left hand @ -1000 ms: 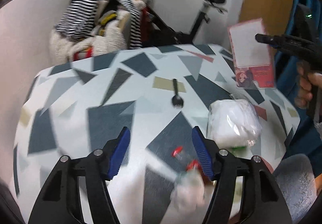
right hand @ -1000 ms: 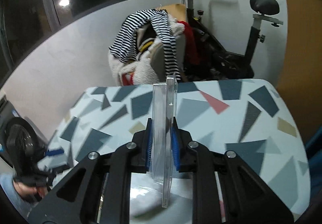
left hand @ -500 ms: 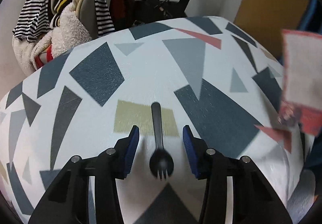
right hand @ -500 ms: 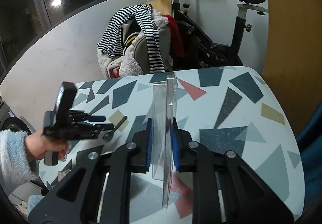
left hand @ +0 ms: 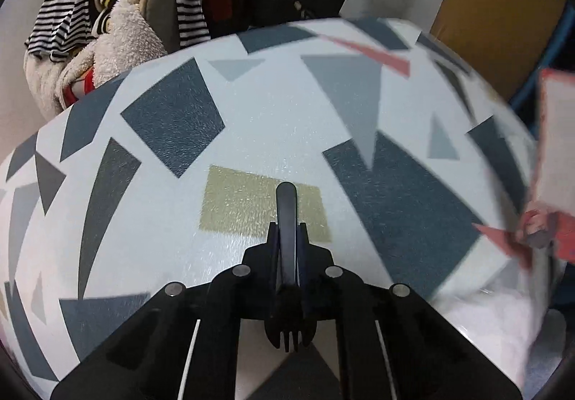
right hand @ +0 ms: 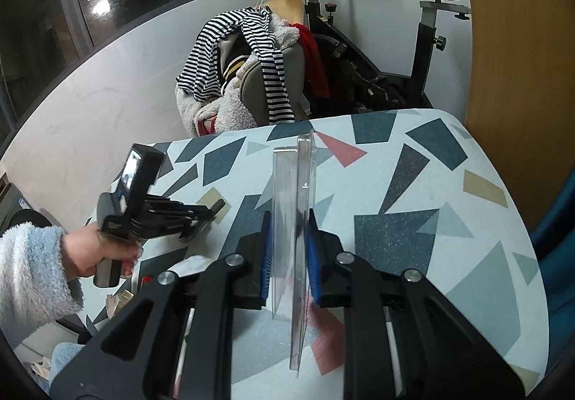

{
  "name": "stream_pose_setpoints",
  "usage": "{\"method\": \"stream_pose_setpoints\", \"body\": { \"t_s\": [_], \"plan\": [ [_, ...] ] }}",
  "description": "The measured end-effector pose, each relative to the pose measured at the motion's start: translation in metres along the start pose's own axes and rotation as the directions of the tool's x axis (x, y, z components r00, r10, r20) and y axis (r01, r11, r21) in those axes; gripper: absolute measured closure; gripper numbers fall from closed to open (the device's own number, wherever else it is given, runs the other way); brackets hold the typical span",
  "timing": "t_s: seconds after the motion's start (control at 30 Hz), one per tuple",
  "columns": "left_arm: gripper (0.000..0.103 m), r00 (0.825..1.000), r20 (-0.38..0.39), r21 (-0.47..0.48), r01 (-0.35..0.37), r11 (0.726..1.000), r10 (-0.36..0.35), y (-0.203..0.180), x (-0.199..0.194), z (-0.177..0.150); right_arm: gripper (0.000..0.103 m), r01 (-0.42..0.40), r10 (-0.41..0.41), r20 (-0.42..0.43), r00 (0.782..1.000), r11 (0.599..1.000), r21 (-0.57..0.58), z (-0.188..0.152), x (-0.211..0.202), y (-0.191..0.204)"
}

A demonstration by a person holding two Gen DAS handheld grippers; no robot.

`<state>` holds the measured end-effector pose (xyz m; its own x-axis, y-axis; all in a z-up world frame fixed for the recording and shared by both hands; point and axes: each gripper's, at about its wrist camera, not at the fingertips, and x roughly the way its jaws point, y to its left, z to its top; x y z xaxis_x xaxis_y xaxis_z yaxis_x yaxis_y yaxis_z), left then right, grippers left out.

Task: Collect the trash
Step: 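Carry both items over the brown bin and open the right tool to drop the case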

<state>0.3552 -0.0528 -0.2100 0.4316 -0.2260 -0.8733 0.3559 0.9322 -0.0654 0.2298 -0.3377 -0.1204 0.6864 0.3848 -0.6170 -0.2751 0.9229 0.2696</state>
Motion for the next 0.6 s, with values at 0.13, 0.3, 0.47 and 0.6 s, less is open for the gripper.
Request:
{"method": "stream_pose_setpoints", "body": {
  "t_s": [0.13,0.3,0.47,0.6],
  "plan": [
    [0.093,0.998,0.064,0.001,0.028,1.000,-0.028,0.002,-0.041,-0.008,0.083,-0.003,0.003,0.004,1.000,1.000,-0.021,-0.003,-0.006,0.009],
    [0.093,0.988,0.147,0.028,0.044,0.999,-0.048,-0.006,-0.105,-0.031,0.083,-0.002,0.003,0.023,1.000,0.999,-0.046,-0.004,-0.021,0.024],
    [0.093,0.975,0.208,0.044,0.066,0.997,-0.074,-0.021,-0.162,-0.072,0.083,-0.008,0.011,0.035,0.999,0.997,-0.078,-0.011,-0.044,0.040],
    [0.093,0.969,0.237,0.074,0.060,0.995,-0.076,-0.039,-0.198,-0.115,0.083,-0.019,0.023,0.032,0.999,0.993,-0.113,-0.021,-0.061,0.057]
  ]
}}
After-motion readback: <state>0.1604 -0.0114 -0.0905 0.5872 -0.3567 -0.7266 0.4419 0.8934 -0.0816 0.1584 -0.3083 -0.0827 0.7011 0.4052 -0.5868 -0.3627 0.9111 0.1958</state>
